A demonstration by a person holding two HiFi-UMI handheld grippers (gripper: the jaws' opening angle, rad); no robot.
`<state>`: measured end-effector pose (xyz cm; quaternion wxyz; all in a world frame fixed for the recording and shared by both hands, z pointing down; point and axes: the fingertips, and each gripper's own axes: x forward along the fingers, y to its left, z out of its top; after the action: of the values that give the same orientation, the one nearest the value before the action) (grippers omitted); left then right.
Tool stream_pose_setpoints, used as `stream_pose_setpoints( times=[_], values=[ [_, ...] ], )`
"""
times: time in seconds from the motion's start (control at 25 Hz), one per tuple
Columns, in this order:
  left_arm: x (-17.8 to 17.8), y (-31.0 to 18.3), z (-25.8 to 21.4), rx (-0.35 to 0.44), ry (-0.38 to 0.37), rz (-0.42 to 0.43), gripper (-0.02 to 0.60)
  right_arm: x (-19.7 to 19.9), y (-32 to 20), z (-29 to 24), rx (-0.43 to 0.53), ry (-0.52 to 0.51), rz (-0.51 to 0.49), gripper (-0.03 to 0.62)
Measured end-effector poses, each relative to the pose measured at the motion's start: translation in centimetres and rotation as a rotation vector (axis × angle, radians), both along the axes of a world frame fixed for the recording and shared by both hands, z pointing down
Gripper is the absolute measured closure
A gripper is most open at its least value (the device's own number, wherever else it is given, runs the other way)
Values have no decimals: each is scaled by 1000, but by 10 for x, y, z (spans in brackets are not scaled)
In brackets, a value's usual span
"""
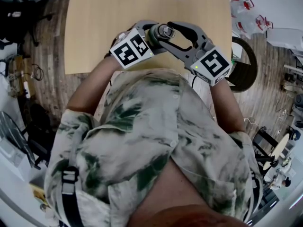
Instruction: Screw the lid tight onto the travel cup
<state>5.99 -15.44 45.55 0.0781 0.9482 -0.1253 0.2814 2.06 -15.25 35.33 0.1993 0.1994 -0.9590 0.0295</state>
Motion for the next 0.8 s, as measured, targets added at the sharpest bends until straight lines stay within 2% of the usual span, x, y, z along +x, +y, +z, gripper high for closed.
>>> stream_pose_setpoints(
  times=[0.28, 0.56, 0.68, 0.8],
  values=[
    [5, 14, -7, -1, 26, 109, 199, -8, 10, -6, 21, 32, -166, 324],
    [9, 28, -11, -7, 42, 199, 199, -10, 21, -10, 11, 36, -256, 313],
    [11, 30, -12, -4, 38, 206, 199, -8, 23, -10, 14, 39, -274, 319],
    [11, 25, -12, 2, 39, 178, 199, -8, 20, -11, 25, 28, -233, 322]
  ],
)
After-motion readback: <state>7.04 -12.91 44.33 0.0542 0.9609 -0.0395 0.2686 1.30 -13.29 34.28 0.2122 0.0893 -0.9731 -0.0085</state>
